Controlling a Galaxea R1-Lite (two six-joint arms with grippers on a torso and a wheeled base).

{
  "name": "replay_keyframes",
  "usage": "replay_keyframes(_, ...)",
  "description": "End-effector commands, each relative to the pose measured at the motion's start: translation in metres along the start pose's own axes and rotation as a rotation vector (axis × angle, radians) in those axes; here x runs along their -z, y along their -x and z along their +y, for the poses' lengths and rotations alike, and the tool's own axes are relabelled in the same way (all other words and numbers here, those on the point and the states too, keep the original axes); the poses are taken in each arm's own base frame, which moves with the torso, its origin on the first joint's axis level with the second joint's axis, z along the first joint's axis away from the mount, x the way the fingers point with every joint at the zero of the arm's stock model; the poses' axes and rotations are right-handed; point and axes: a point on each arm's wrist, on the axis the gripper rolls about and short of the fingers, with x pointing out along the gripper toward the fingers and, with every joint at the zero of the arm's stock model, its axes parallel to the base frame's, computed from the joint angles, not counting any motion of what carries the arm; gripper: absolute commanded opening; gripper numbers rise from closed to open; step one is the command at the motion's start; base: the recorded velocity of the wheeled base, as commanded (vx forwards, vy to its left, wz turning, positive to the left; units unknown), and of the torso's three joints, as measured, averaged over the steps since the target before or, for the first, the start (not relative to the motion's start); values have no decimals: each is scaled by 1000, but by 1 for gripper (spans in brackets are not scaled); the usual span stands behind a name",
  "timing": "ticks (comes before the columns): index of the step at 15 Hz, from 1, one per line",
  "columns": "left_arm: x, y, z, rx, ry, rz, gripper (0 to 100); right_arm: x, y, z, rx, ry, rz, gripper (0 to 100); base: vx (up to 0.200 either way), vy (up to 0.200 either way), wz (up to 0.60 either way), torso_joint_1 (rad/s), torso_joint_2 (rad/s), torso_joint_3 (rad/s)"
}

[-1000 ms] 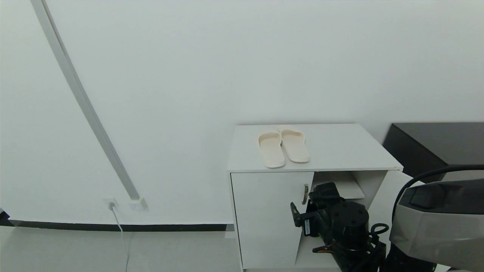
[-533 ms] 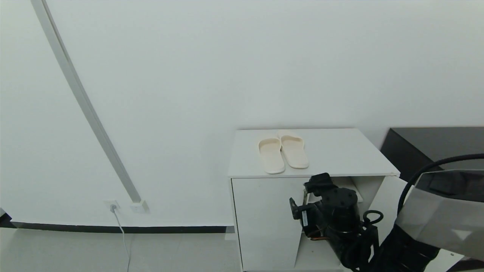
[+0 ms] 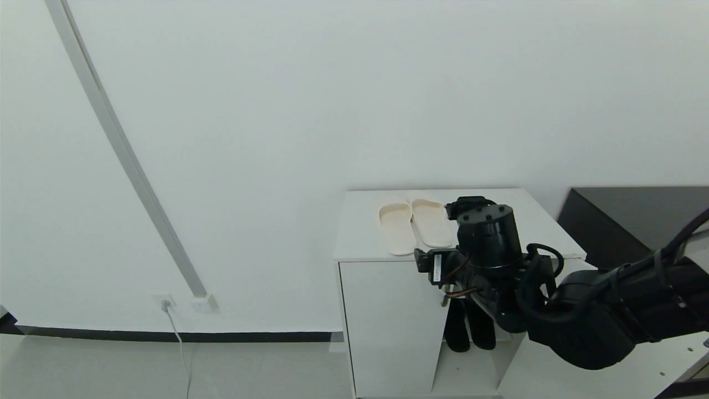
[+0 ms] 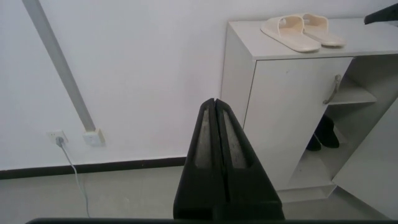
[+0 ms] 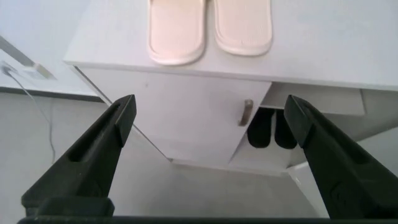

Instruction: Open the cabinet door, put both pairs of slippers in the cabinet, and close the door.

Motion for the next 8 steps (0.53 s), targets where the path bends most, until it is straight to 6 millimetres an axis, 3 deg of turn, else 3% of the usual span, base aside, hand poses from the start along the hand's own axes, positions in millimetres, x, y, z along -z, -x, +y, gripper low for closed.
replay_keyframes(1,0,0,0,-1,-1,1,0,0,3,0,-9,-3,-3,100,0,0,0,0,0,0)
replay_keyframes(8,0,0,0,2,-1,1,0,24,-8,-1,-45,22,-15,100,200,0,0,-2,-2,1)
